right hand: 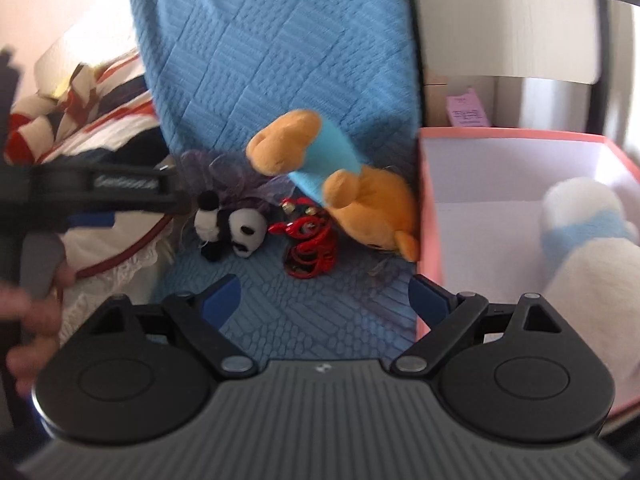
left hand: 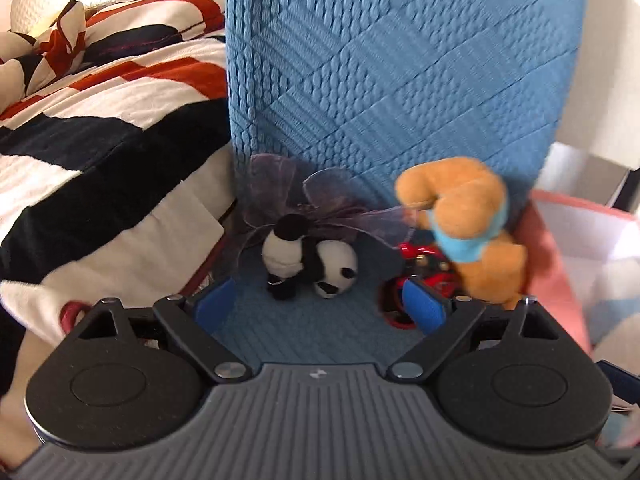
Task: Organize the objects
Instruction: 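Reach the left tool to the panda while the right tool reaches the red toy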
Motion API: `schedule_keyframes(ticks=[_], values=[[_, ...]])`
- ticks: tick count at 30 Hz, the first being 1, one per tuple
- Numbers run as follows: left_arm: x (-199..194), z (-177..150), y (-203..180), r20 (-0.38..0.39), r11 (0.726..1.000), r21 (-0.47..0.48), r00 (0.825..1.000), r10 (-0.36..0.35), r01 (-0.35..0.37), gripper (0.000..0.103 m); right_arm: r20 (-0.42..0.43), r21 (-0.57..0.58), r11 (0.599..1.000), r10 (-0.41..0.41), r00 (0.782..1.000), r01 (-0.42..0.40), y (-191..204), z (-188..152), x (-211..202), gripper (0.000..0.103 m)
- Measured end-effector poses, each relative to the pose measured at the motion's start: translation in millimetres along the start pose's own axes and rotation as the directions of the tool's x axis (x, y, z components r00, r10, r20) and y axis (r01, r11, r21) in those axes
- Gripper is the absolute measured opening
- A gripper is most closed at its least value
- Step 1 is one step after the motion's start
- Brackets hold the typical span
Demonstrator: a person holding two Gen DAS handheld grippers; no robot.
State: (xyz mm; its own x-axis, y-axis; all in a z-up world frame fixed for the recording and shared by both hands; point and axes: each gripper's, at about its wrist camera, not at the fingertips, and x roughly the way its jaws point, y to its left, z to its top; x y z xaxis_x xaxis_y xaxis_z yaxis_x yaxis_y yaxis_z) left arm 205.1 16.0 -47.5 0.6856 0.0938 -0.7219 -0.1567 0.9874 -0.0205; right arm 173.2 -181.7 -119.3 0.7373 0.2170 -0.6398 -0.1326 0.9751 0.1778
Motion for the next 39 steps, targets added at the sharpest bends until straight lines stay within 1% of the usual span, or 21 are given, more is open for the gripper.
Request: schedule_keyframes(ticks=[4, 5, 6, 8, 10, 12, 13, 15, 19, 22, 25, 27, 30, 31, 34, 37, 39], values=[[29, 9, 8, -0.044, 1.000, -0.020, 0.999, 0.005, -0.006, 0.093, 0.019, -0.061, 0.998, 0.026, 0.999, -0.024, 12, 3, 18, 0.091], [37, 12, 10, -0.055, 1.000, -0.027, 0.998, -0.006, 0.004, 0.093, 0.025, -0.073, 0.997, 0.029, 0.999, -0.027, 14, 4, 24, 0.087], [45, 14, 12, -0.068, 0.999, -0.038, 0.997, -0.020, 0.018, 0.093, 0.021, -0.078, 0.996, 0.033, 0.999, -0.031, 16, 6, 31, 0.080], [59, 19, 13, -0.089, 0.999, -0.037, 0.995, -0.034, 0.031, 0.093, -0.009, -0.055, 0.998, 0.043, 0.999, -0.043, 15, 9, 45, 0.073], [72, 25, 13, -0.110, 0.999, -0.027, 0.993, -0.036, 0.034, 0.093, -0.033, -0.021, 0.998, 0.062, 0.998, -0.063, 13, 12, 56, 0.070], [86, 32, 15, -0.138, 0.997, -0.049, 0.989, -0.058, 0.052, 0.093, -0.047, -0.003, 0.998, 0.070, 0.996, -0.071, 11, 15, 65, 0.063], [94, 35, 17, -0.154, 0.996, -0.064, 0.985, -0.071, 0.062, 0.093, -0.055, 0.009, 0.997, 0.073, 0.996, -0.073, 10, 18, 69, 0.061], [109, 40, 20, -0.182, 0.993, -0.085, 0.979, -0.094, 0.079, 0.093, -0.062, 0.018, 0.997, 0.079, 0.995, -0.078, 8, 22, 78, 0.056], [134, 50, 26, -0.226, 0.989, -0.120, 0.968, -0.113, 0.088, 0.093, -0.097, 0.052, 0.995, 0.094, 0.991, -0.090, 4, 27, 102, 0.056], [149, 51, 30, -0.258, 0.984, -0.150, 0.957, -0.130, 0.094, 0.093, -0.132, 0.082, 0.993, 0.092, 0.987, -0.082, 1, 29, 120, 0.056], [162, 51, 36, -0.278, 0.981, -0.179, 0.952, -0.126, 0.077, 0.093, -0.140, 0.097, 0.993, 0.083, 0.987, -0.070, -3, 31, 131, 0.056], [170, 49, 41, -0.308, 0.978, -0.203, 0.945, -0.115, 0.052, 0.093, -0.137, 0.105, 0.992, 0.084, 0.987, -0.070, -5, 33, 138, 0.056], [177, 45, 46, -0.311, 0.974, -0.224, 0.946, -0.094, 0.023, 0.093, -0.127, 0.105, 0.992, 0.085, 0.988, -0.072, -6, 35, 148, 0.057], [179, 44, 48, -0.308, 0.970, -0.242, 0.946, -0.105, 0.029, 0.093, -0.131, 0.113, 0.990, 0.095, 0.987, -0.081, -7, 35, 151, 0.057], [187, 42, 50, -0.326, 0.955, -0.289, 0.932, -0.159, 0.062, 0.093, -0.148, 0.149, 0.984, 0.119, 0.982, -0.097, -10, 33, 162, 0.057], [193, 41, 47, -0.334, 0.949, -0.304, 0.923, -0.189, 0.085, 0.093, -0.136, 0.158, 0.982, 0.125, 0.983, -0.103, -12, 33, 165, 0.057], [196, 40, 45, -0.334, 0.948, -0.304, 0.921, -0.201, 0.097, 0.093, -0.121, 0.163, 0.980, 0.131, 0.984, -0.111, -12, 34, 167, 0.058]])
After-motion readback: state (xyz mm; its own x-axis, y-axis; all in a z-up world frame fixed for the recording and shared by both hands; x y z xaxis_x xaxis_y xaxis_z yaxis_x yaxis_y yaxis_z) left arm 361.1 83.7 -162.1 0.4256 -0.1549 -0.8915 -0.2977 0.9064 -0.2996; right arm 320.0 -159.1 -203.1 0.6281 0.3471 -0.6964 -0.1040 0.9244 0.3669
